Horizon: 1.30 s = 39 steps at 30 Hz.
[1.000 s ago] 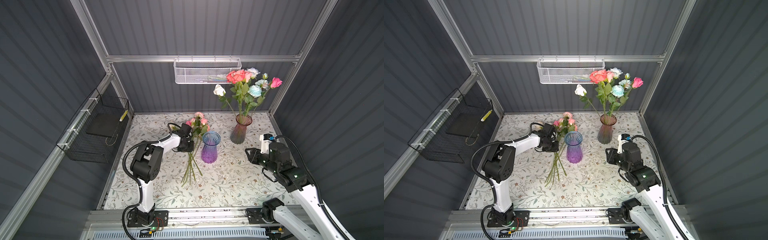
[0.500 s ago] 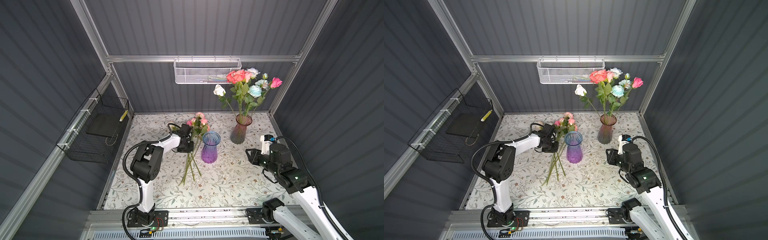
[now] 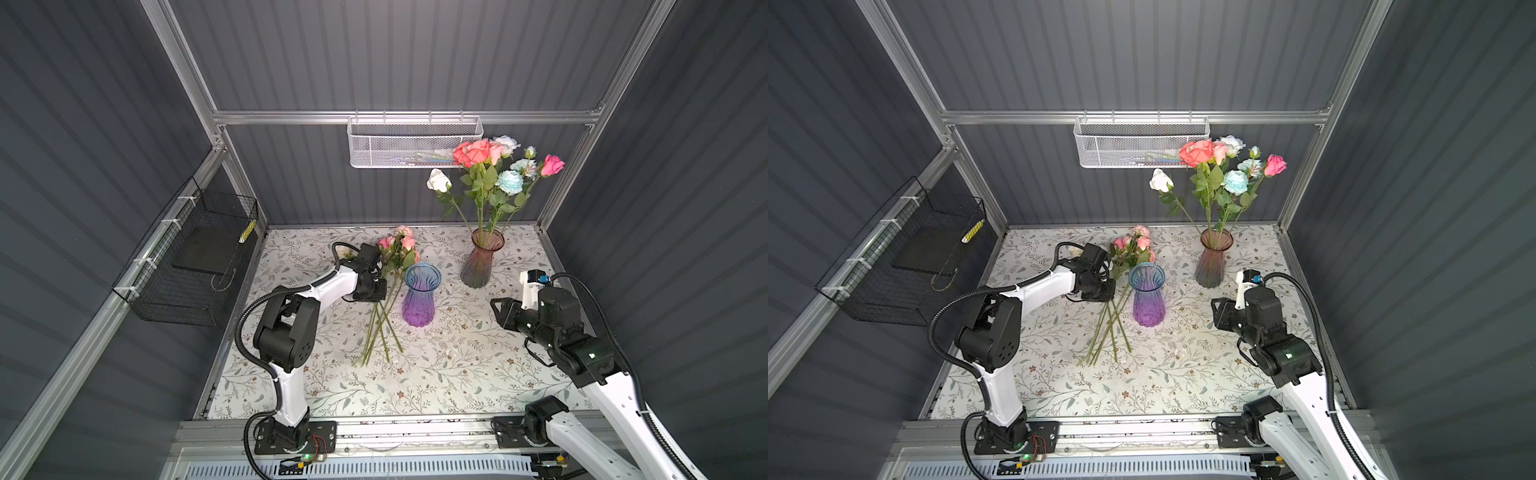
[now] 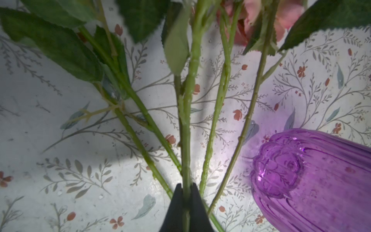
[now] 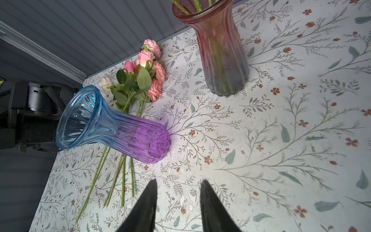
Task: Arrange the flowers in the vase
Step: 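Lower the left gripper onto the bunch stems and close on one stem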
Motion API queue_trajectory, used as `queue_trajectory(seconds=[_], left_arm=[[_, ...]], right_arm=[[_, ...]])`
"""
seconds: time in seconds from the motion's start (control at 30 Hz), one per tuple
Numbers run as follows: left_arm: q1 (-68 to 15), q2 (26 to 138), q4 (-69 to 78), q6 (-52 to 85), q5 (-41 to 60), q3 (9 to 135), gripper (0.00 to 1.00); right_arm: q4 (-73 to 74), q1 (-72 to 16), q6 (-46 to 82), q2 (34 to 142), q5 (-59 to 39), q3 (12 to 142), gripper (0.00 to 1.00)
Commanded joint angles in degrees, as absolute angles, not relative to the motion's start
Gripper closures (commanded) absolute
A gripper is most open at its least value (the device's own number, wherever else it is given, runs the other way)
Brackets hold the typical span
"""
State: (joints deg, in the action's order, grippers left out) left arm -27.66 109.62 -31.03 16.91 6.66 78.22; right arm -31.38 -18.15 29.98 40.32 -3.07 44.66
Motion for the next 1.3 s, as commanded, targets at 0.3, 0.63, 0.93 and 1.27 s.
queue_trajectory(seconds=[0.3,0.63,0.93,1.27], left_arm=[[-26.98,111.53,-32.04,15.73,8.17,77.67,0.63],[-26.98,115.58,-35.02,14.67,2.55,85.52,0.71],[-26.98,118.84,-36.91,13.53,2.72,87.36,0.82],[-26.98,111.48,-37.19,15.23,4.32,87.43,1.0]], right_arm=[[-31.76,-18.37,30.05,39.48,-3.03,44.2,0.59],[-31.24,-18.37,30.15,39.83,-3.14,43.95,0.58],[-31.82,-18.36,29.88,39.31,-2.33,44.12,0.57],[-31.11,-18.35,30.41,39.46,-2.63,43.86,0.57]])
